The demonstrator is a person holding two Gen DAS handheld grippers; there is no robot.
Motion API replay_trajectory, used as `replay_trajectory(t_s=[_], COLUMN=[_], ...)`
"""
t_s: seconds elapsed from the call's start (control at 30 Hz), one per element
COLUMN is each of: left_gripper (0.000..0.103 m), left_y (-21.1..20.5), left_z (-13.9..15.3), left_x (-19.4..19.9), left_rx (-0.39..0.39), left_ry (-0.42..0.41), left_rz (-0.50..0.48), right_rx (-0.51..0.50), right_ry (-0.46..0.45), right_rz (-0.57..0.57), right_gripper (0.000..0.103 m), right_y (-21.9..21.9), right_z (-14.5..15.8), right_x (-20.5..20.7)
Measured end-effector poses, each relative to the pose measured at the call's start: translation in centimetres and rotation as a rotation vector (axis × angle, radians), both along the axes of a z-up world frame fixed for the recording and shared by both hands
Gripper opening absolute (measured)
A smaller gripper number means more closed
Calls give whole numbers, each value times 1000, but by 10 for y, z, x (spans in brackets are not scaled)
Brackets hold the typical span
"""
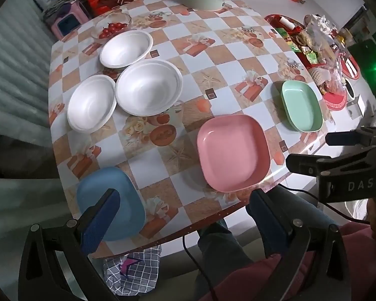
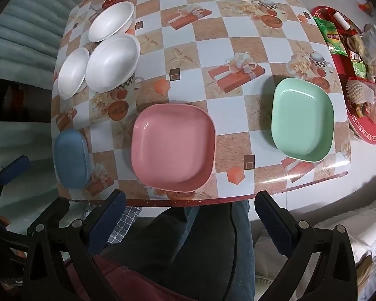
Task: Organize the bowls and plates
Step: 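Move both grippers toward the pink square plate's rim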
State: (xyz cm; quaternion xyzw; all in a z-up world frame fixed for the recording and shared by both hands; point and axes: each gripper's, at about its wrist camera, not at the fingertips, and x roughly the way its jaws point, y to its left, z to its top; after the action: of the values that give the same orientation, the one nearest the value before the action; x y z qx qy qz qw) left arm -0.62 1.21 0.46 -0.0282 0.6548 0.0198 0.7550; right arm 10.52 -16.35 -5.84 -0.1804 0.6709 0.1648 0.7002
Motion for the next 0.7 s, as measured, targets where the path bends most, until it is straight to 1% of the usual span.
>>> replay_trajectory(t_s=[0.13, 0.17, 0.23, 0.37, 0.5, 0.63, 0.7], left_gripper=[103, 103, 103, 103, 103, 103, 103], left_y=[2, 4, -4, -8, -9, -11, -11], left_z=[-1, -1, 0, 0, -1, -2, -2], left_x=[-1, -1, 4, 4, 4, 4, 4], left_rx=[-9, -9, -5, -4, -7, -20, -32], left_ry=[9, 8, 8, 2, 0, -22, -48], left_rz=[0, -4, -4, -22, -28, -30, -33], right_rx=[4, 4, 6, 6, -14, 1, 4], right_ry=[11, 9, 10, -3, -15, -30, -39], right_rz=[-6, -9, -20, -38, -47, -54, -57], right_gripper=[103, 103, 103, 103, 103, 103, 103], right_y=[4, -2, -3, -12, -14, -16, -18], right_z=[3, 4, 2, 4, 3, 4, 4], right_x=[-2, -1, -1, 1, -1, 0, 1])
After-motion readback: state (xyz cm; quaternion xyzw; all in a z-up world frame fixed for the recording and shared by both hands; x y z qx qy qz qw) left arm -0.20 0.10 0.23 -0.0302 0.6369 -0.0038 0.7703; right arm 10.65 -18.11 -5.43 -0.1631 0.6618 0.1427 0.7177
